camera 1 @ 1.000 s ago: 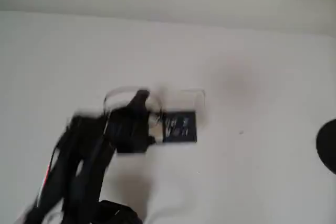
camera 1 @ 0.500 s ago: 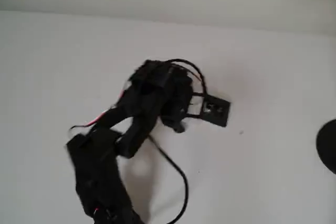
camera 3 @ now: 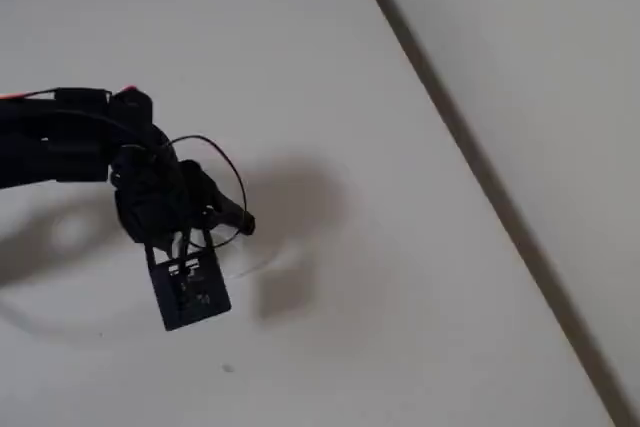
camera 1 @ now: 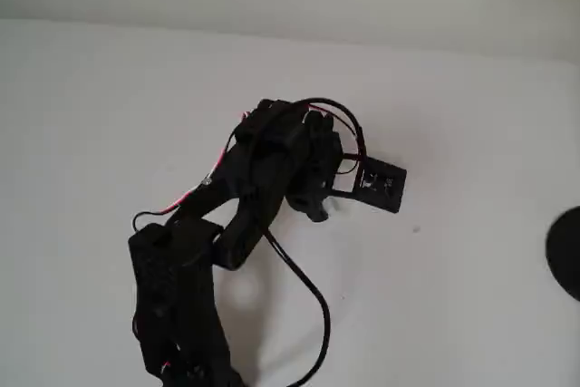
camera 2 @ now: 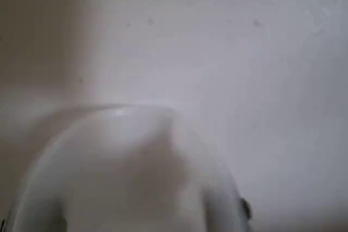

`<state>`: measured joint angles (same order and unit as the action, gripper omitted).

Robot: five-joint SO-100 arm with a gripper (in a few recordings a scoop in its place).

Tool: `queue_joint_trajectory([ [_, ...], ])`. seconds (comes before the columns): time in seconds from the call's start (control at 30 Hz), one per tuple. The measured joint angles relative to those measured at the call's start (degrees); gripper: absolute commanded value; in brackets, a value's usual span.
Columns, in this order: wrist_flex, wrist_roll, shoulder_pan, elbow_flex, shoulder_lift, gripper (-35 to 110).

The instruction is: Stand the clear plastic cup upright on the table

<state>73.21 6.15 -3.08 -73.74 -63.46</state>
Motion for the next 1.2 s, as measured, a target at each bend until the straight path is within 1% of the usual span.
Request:
queue_joint_trajectory([
  [0.23,0.5,3.1,1.1,-0.4,-5.2,2],
  [0.53,5.3,10.4,4.2,-0.6,-22.4,1],
  [0.63,5.3,14.9,4.7,-1.1,-27.7,1],
  [0.77,0.4,22.5,4.5,-6.4,-35.2,2],
  [0.87,-14.3,30.1,3.7,-14.5,-42.8,3],
  [1.0,-37.7,44.4,2.2,-37.9,-60.4,3],
  [1.03,-41.8,47.2,1.8,-44.0,-63.5,3],
  [1.1,-50.7,51.2,1.0,-54.1,-67.4,3],
  [1.2,-70.8,60.1,-1.0,-70.8,-72.0,3],
])
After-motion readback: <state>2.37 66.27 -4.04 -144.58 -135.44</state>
